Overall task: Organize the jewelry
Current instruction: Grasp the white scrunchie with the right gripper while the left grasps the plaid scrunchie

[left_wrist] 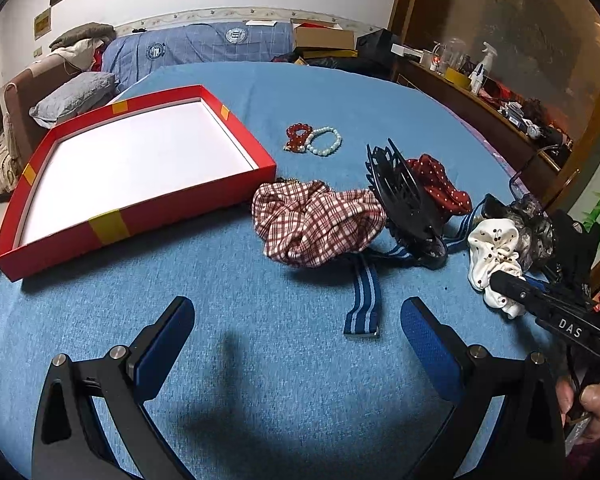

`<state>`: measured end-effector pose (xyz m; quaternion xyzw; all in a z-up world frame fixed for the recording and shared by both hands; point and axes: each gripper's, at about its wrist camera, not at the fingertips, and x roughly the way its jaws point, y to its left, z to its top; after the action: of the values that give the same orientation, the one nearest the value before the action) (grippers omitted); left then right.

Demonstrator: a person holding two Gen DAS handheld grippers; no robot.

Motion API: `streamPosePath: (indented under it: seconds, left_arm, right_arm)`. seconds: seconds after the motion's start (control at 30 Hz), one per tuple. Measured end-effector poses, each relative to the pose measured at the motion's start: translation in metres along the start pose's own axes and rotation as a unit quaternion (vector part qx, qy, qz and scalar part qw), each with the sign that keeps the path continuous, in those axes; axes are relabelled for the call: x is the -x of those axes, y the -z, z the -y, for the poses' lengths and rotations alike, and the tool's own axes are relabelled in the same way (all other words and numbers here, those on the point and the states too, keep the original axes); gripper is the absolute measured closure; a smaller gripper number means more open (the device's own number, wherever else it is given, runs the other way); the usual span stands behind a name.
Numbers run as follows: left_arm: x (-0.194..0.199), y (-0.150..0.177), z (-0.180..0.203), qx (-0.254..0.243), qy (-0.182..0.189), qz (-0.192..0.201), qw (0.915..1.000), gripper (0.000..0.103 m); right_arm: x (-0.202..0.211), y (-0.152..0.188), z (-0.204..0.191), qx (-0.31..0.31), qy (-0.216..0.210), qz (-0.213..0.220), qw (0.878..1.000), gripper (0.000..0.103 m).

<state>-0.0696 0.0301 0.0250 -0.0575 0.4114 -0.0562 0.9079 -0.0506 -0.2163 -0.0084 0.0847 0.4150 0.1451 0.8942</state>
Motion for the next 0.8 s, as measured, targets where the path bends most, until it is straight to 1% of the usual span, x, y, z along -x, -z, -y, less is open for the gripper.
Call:
streamPosePath:
  seconds: [0.13,0.2,0.3,0.47,0.5,0.53,0.57,0.63,0.7,0.73,0.8]
  left_arm:
    - [-0.005,-0.014,0.0,0.0,0.007,-0.001,1.0,0.0]
    - [-0.012,-0.02,0.003,-0.005,0.001,-0.004,1.0,0.0]
    - [-0.02,-0.03,0.004,-0.001,-0.005,-0.004,1.0,0.0]
    - [-0.035,-0.044,0.004,0.012,-0.013,-0.003,0.9998,0.001]
    - [-0.039,-0.046,0.004,0.013,-0.01,-0.005,0.9999,0.006]
    - [-0.044,-0.048,0.004,0.013,-0.009,-0.009,0.9998,0.017]
    - [-0.048,-0.049,0.004,0.014,-0.01,-0.015,0.9997,0.022]
    - [-0.055,-0.049,0.005,0.019,0.0,-0.026,0.9995,0.04]
    - [-0.058,-0.047,0.005,0.019,0.004,-0.03,0.9994,0.047]
    - [-0.058,-0.046,0.005,0.019,0.005,-0.028,0.9994,0.06]
    - [-0.056,-0.044,0.006,0.019,0.018,-0.022,0.9994,0.079]
  right_arm:
    - [0.008,0.003,0.002,-0.006,-0.017,0.022,1.0,0.075]
    - [0.012,0.005,0.003,-0.008,-0.023,0.031,0.999,0.075]
    - [0.014,0.006,0.001,-0.008,-0.023,0.037,0.999,0.075]
    - [0.018,0.008,-0.006,0.012,-0.025,0.047,0.998,0.075]
    - [0.017,0.009,-0.006,0.013,-0.026,0.048,0.998,0.075]
    - [0.017,0.008,-0.007,0.013,-0.026,0.047,0.998,0.075]
    - [0.016,0.008,-0.006,0.011,-0.027,0.046,0.999,0.075]
    - [0.016,0.007,-0.006,0.012,-0.026,0.047,0.999,0.075]
    - [0.016,0.007,-0.006,0.014,-0.025,0.047,0.998,0.075]
    - [0.016,0.007,-0.006,0.014,-0.025,0.048,0.998,0.075]
    - [0.016,0.007,-0.006,0.013,-0.026,0.047,0.998,0.074]
